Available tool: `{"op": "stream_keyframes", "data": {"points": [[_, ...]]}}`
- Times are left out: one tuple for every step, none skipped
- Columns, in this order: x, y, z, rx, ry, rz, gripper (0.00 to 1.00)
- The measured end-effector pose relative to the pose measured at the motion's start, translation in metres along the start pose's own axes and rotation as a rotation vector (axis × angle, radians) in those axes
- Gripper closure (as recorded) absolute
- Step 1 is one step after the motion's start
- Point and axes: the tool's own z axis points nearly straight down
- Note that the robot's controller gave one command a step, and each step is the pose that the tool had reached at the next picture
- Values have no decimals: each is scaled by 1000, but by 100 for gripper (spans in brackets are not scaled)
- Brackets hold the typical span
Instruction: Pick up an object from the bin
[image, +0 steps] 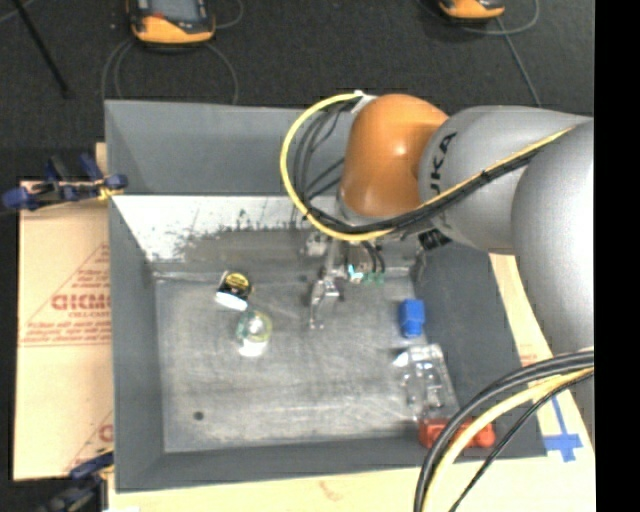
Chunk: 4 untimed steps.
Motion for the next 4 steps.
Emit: {"op": "stream_keyframes", "data": {"points": [[-9,-21,47,-2,-10,64,0],[25,-73,56,0,-21,-2,0],[24,-72,54,0,-20,-3,100],[22,-67,-89,4,-17,-180,100]]}}
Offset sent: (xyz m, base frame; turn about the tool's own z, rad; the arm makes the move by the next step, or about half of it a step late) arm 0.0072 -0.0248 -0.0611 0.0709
